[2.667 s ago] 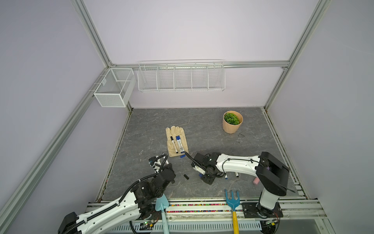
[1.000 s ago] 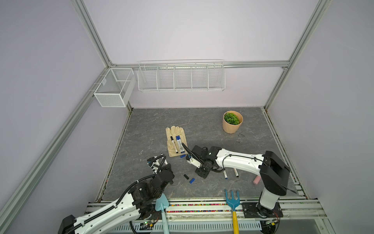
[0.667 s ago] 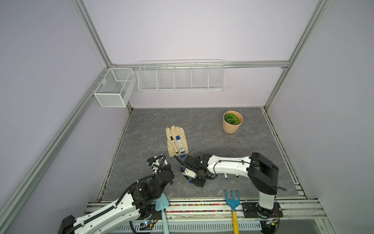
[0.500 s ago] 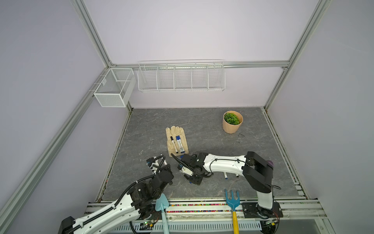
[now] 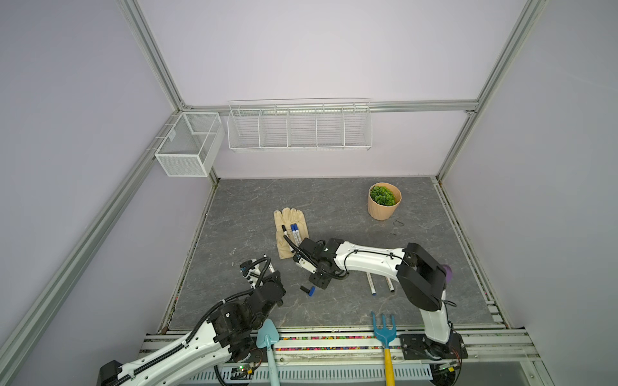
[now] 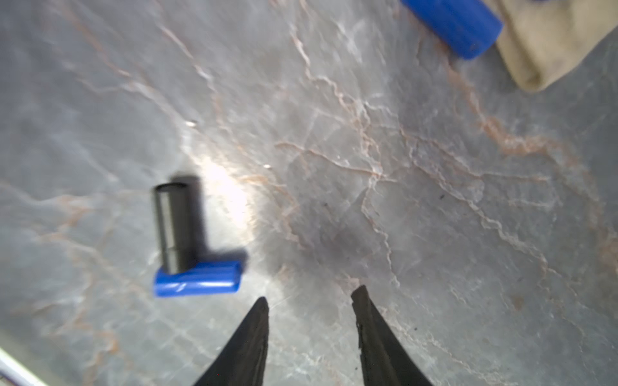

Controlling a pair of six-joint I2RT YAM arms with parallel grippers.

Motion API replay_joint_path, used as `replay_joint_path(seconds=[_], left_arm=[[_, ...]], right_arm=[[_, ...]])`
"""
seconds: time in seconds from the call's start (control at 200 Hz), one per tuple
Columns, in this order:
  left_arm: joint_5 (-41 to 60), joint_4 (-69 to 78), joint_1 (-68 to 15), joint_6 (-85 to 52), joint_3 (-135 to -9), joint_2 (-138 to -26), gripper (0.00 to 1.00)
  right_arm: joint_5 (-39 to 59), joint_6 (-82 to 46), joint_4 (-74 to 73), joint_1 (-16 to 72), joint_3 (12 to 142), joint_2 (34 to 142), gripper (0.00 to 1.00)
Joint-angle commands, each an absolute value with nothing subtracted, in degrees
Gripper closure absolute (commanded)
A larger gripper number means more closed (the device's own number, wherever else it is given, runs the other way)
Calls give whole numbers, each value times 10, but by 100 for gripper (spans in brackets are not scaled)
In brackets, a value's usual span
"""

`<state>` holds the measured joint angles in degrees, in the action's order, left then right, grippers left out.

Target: Insert the pens into the pen caps

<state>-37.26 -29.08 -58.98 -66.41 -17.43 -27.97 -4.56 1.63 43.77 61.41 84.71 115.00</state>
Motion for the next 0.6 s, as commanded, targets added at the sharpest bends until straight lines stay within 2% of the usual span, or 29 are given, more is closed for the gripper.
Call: replay_joint_path(seconds=[0.0, 0.165, 0.595], left_arm=[[-384, -295, -588, -677, -166, -280, 100], [-381, -289, -588, -676, -165, -283, 100], [-386, -318, -588, -682, -169, -258, 100]], right_arm=[[10, 33, 444, 627, 854, 1122, 53], [35, 50, 451, 654, 860, 1143, 49], [-92, 33, 427, 673, 873, 1197, 47]])
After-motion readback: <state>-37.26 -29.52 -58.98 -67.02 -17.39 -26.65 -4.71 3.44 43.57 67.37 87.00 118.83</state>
